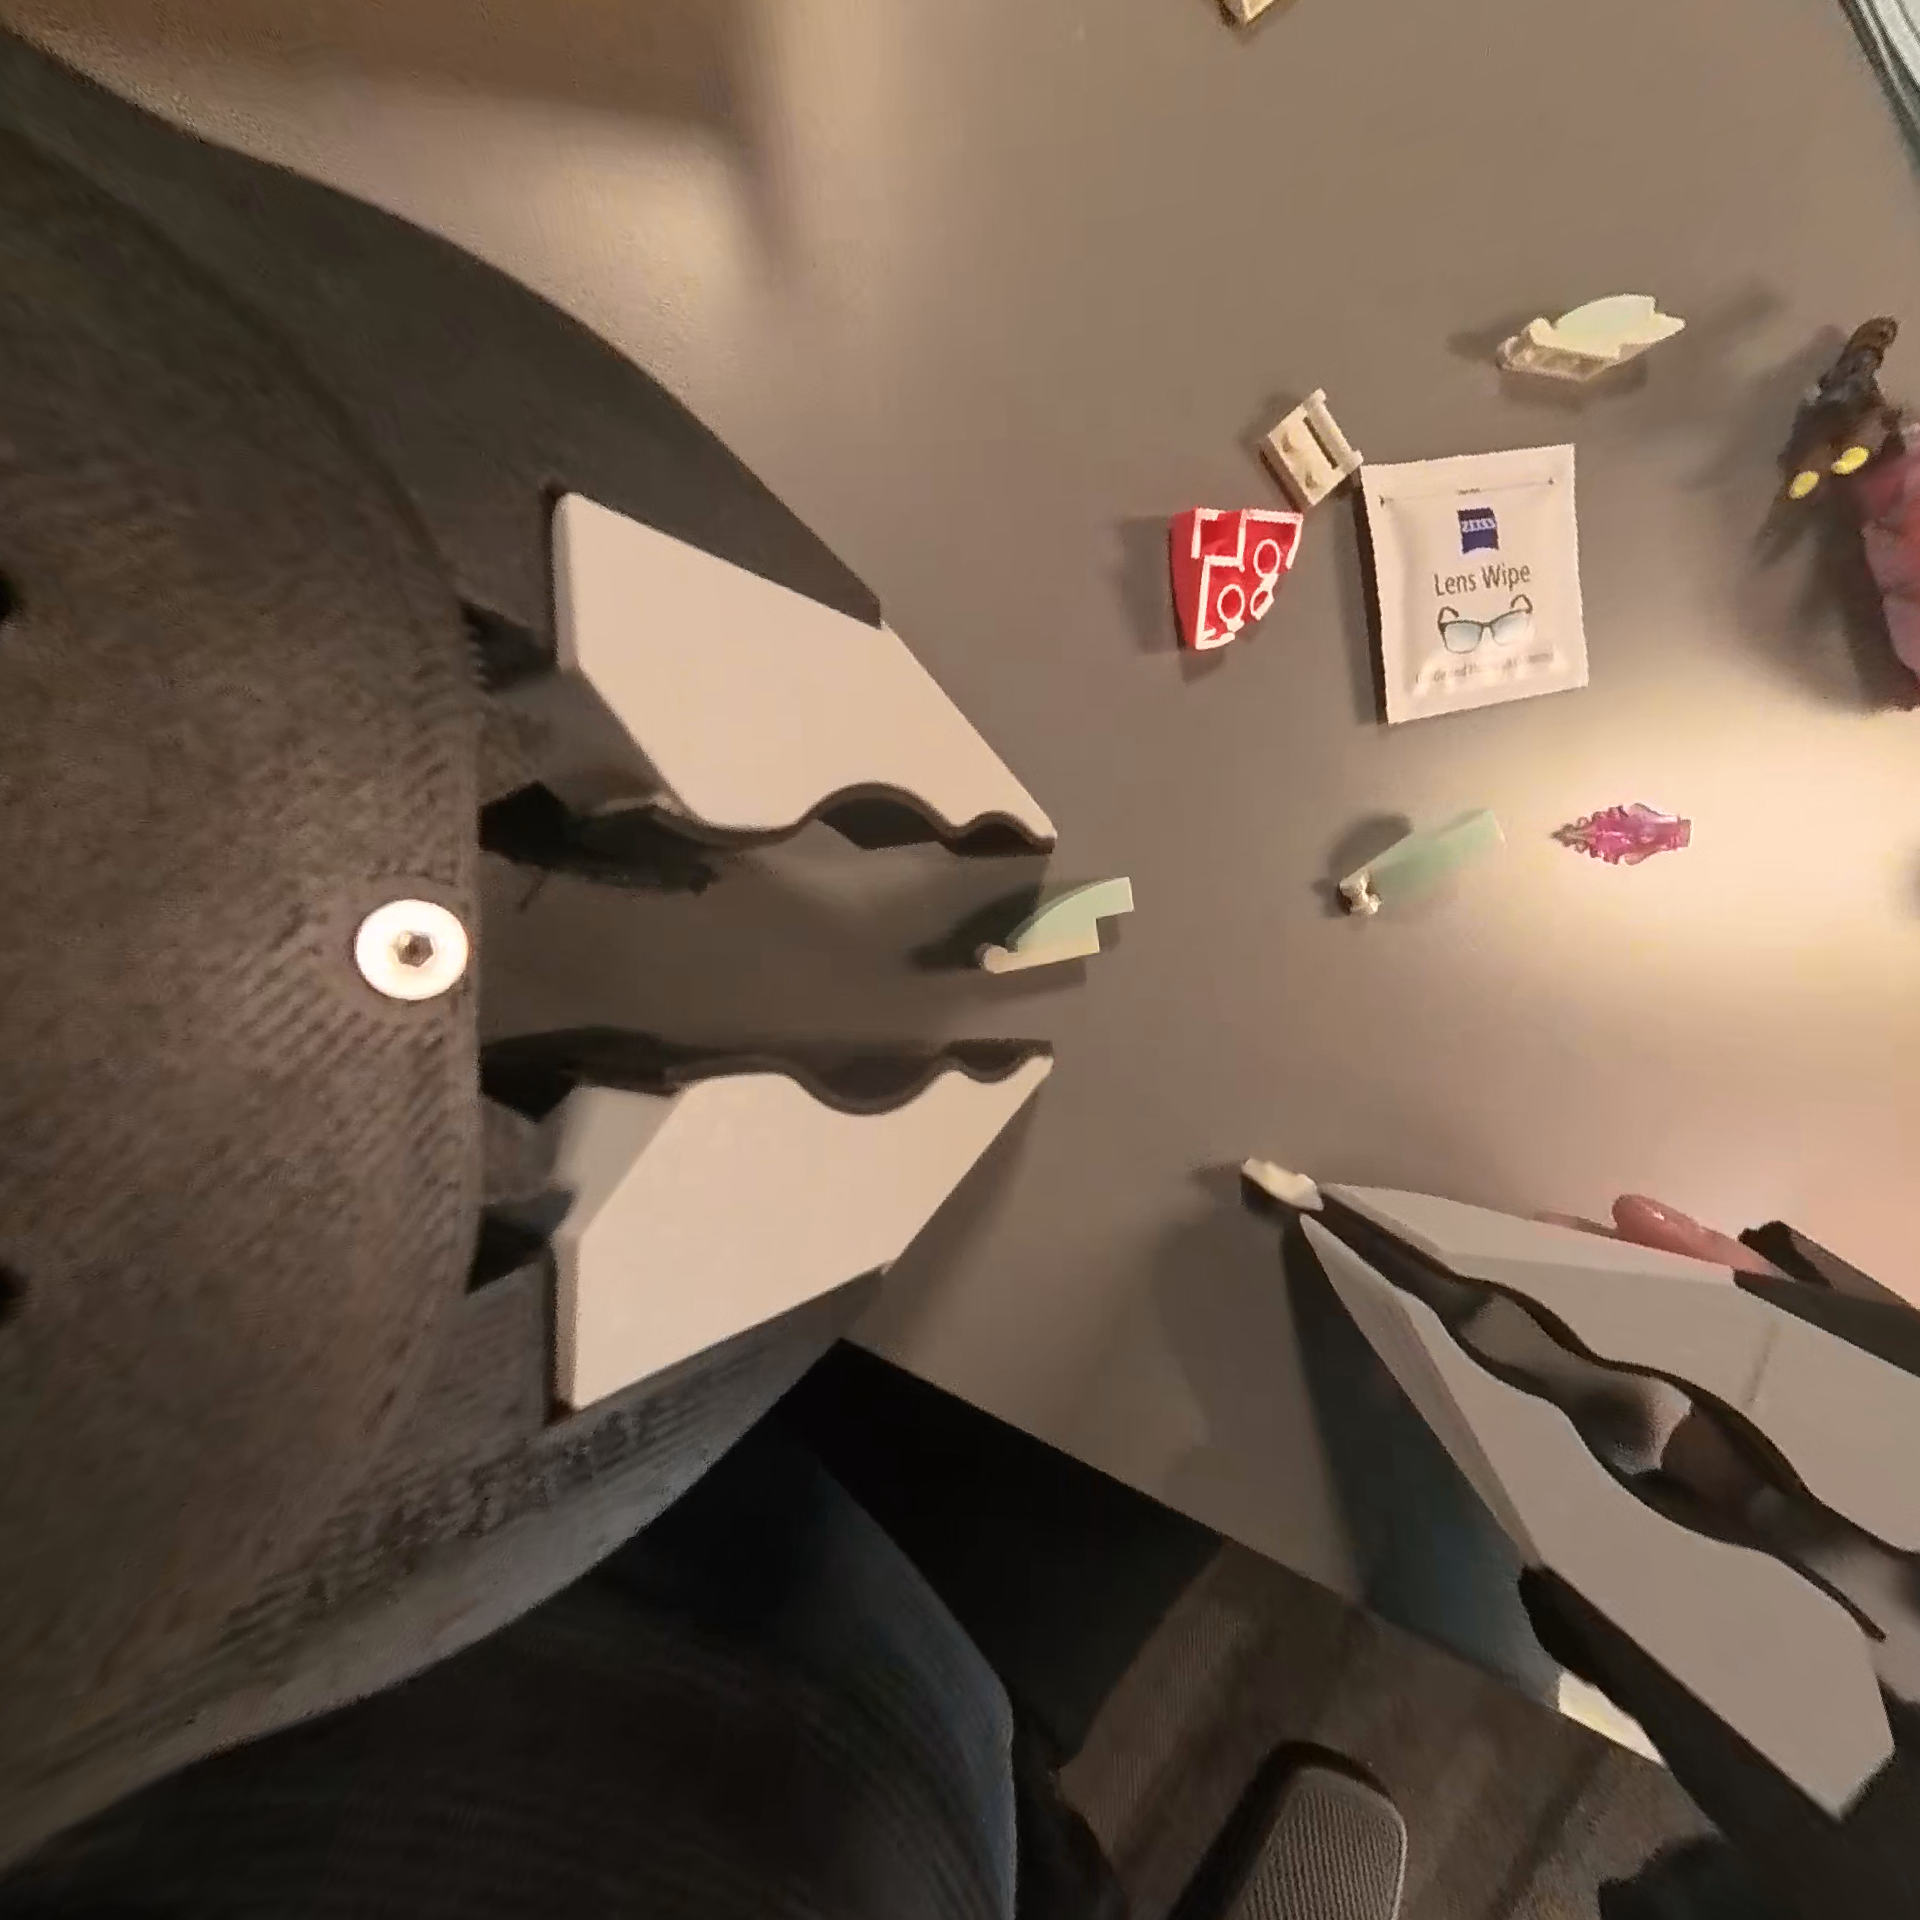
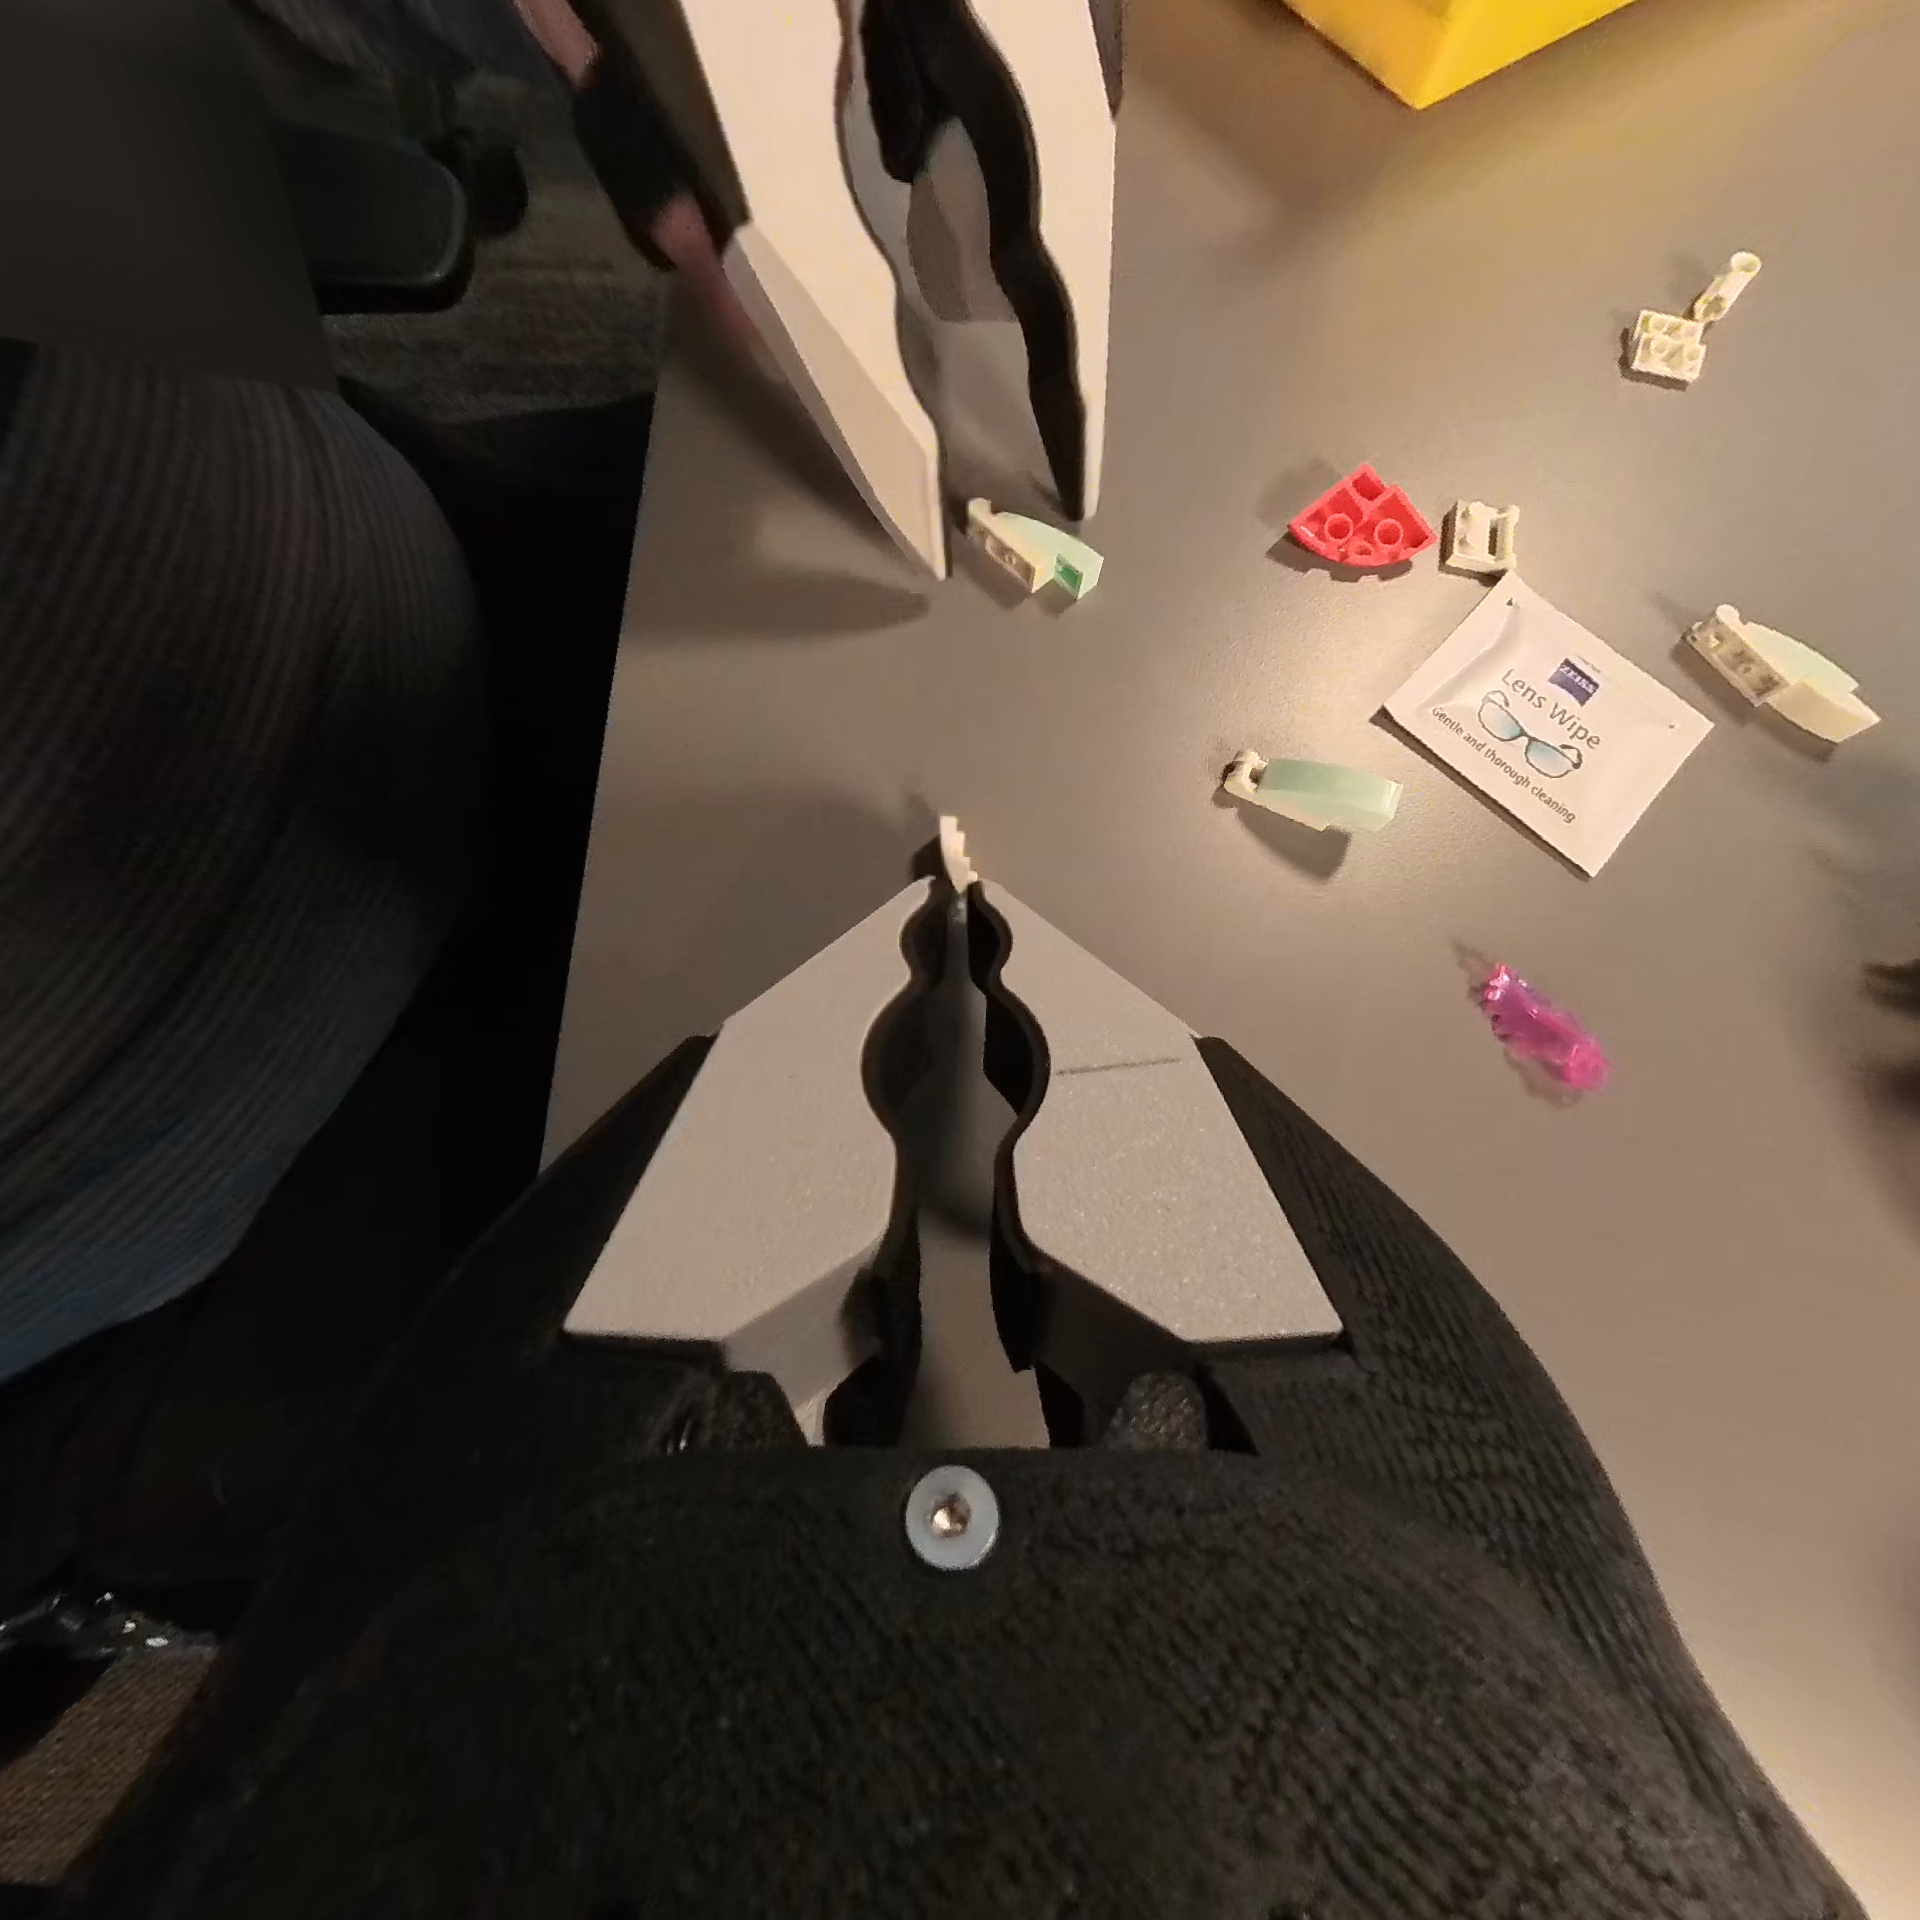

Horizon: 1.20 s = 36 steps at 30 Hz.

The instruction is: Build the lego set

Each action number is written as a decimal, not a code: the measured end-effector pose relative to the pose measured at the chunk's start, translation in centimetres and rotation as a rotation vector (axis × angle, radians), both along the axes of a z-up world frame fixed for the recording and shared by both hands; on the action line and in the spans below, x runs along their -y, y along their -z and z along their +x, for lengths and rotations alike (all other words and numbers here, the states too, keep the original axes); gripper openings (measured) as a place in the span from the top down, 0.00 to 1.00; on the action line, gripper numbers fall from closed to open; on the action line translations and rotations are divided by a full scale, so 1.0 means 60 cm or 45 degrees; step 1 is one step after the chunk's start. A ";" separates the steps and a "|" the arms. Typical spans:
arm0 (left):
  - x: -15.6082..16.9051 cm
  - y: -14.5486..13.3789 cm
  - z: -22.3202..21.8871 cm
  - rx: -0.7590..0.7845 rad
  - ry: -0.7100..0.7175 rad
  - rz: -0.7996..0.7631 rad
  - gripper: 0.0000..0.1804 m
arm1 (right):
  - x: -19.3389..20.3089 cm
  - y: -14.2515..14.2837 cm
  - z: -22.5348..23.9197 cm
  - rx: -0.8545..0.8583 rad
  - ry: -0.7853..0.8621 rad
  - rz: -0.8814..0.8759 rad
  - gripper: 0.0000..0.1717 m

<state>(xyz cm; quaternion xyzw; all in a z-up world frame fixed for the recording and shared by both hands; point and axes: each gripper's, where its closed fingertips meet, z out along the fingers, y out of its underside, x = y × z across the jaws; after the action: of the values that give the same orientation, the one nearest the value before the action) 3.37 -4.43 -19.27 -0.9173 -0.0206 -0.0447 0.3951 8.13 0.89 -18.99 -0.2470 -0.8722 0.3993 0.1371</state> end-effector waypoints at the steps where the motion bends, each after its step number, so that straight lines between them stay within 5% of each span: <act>1: -0.001 0.002 -0.003 -0.012 -0.007 -0.004 0.82 | 0.000 0.000 0.000 0.000 0.001 0.001 0.98; 9: -0.007 0.004 0.002 -0.079 0.049 -0.032 0.94 | -0.005 -0.002 0.002 -0.016 0.020 0.004 0.92; 20: -0.054 0.006 0.049 -0.090 0.387 -0.049 0.95 | 0.009 -0.001 -0.004 -0.081 -0.015 0.026 0.85; 36: -0.072 0.006 0.070 -0.053 0.521 -0.082 0.95 | 0.010 0.003 -0.014 -0.086 -0.075 0.091 0.88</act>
<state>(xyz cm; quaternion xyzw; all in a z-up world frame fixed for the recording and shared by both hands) 7.55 -0.11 -19.60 -0.9152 0.1729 -0.1046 0.3487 7.27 0.29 -19.16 -0.2024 -0.8877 0.3800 0.1633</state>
